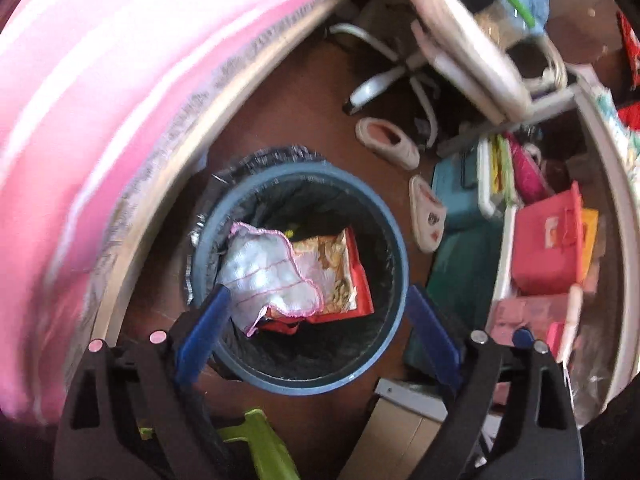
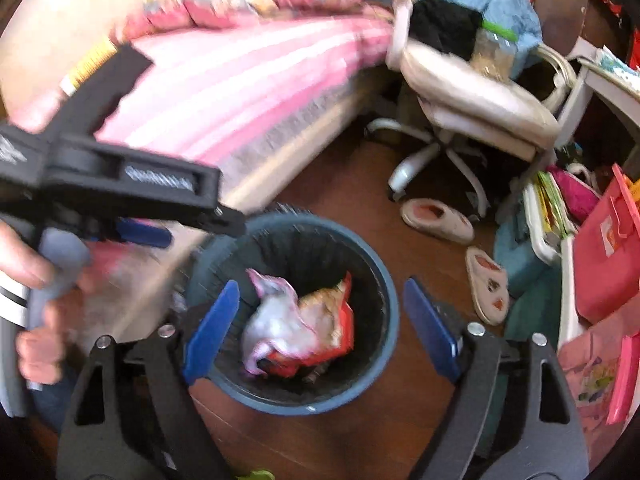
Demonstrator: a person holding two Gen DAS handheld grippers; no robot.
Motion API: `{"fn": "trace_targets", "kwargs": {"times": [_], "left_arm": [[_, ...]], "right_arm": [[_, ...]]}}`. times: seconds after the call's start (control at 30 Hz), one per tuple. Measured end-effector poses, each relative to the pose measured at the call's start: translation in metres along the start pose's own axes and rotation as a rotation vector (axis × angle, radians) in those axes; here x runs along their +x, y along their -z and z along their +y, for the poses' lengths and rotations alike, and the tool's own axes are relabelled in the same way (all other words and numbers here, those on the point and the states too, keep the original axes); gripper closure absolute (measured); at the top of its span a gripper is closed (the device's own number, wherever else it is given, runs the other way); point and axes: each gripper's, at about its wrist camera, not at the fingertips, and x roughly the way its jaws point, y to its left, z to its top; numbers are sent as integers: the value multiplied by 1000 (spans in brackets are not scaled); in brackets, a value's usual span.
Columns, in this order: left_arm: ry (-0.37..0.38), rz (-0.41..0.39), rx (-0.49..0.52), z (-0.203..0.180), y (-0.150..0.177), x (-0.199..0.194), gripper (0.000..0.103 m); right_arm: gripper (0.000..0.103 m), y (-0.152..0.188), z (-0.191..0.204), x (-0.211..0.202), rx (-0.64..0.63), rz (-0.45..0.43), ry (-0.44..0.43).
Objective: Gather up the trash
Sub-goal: 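Open both tools over the bin to drop the snack bag and cloth, then move both open tools back to the orange box and clear bag on the bed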
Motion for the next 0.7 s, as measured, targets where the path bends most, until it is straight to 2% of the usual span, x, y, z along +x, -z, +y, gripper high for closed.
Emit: {"fn": "trace_targets", "kwargs": {"times": [0.1, 0.23, 0.47, 0.57, 0.7], "left_arm": [[24, -80, -48, 6, 1, -34, 16], [55, -234, -98, 18, 2, -90, 15], [135, -469, -145, 52, 2, -190, 15], [171, -549, -183, 77, 2, -233, 15], [190, -638, -238, 115, 1, -280, 13]], "right_arm": [[14, -17, 9, -30, -34, -86, -46], [13, -46, 26, -66, -63, -196, -100], [11, -121, 79, -115, -35, -343, -239], [8, -146, 111, -127, -46, -384, -289], [8, -171, 154, -124, -73, -380, -353]]}}
